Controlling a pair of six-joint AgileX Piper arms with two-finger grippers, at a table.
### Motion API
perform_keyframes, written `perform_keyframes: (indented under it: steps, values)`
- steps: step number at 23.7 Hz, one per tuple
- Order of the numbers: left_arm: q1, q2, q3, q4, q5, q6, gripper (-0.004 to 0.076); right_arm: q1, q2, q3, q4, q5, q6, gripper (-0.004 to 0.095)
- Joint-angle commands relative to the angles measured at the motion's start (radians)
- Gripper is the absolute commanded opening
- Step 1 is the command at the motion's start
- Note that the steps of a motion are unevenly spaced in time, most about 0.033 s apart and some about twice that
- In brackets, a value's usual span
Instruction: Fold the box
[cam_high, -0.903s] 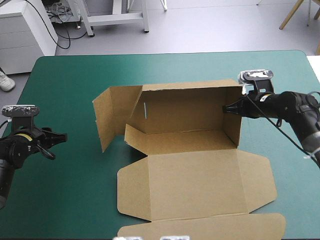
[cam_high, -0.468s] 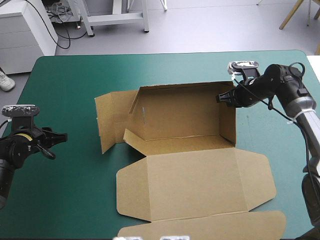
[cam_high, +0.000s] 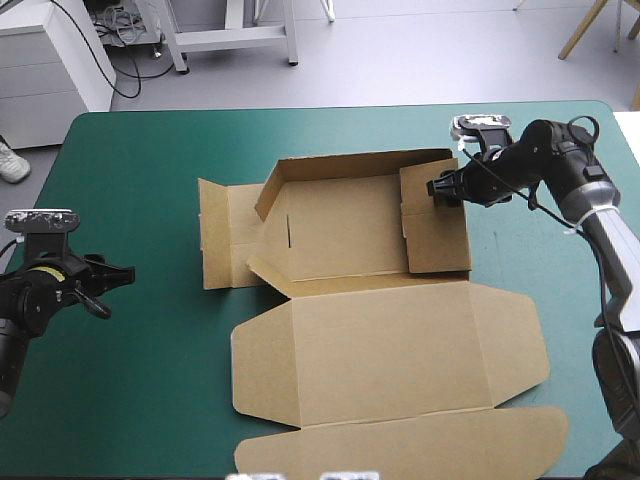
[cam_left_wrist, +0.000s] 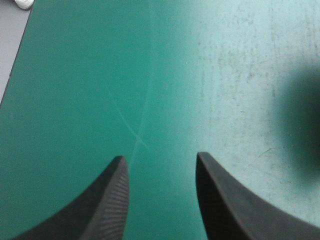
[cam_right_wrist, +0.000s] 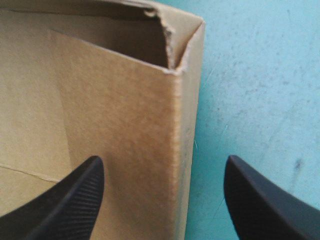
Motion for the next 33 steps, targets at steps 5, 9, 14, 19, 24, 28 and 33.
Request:
perform_keyframes:
  steps: [5, 9, 14, 19, 24, 28, 33]
  values:
    - [0.001, -0.019, -0.028, -0.012, -0.057, -0.002, 0.0311, -0.002, -0.135, -0.122, 0.013, 0.02, 0.0, 0.0697]
    - [0.001, -0.019, -0.028, -0.015, -0.064, -0.002, 0.0312, -0.002, -0.204, -0.151, -0.034, 0.154, 0.03, 0.0694]
    - [0.001, -0.019, -0.028, -0.023, -0.064, -0.002, 0.0311, 0.046, -0.332, -0.146, -0.132, 0.198, 0.117, 0.0601]
    - [0.001, -0.019, -0.028, -0.03, -0.066, -0.002, 0.0312, 0.23, -0.341, -0.144, -0.351, 0.195, 0.244, 0.0599]
    - [0.001, -0.019, -0.028, -0.038, -0.066, -0.002, 0.0312, 0.235, -0.208, -0.144, -0.402, 0.168, 0.269, 0.0599]
    - [0.001, -0.019, -0.028, -0.061, -0.064, 0.025, 0.0312, 0.225, -0.118, -0.144, -0.397, 0.168, 0.25, 0.0631]
    - [0.001, -0.019, -0.028, -0.061, -0.062, 0.025, 0.0312, 0.167, -0.042, -0.144, -0.324, 0.129, 0.217, 0.0708]
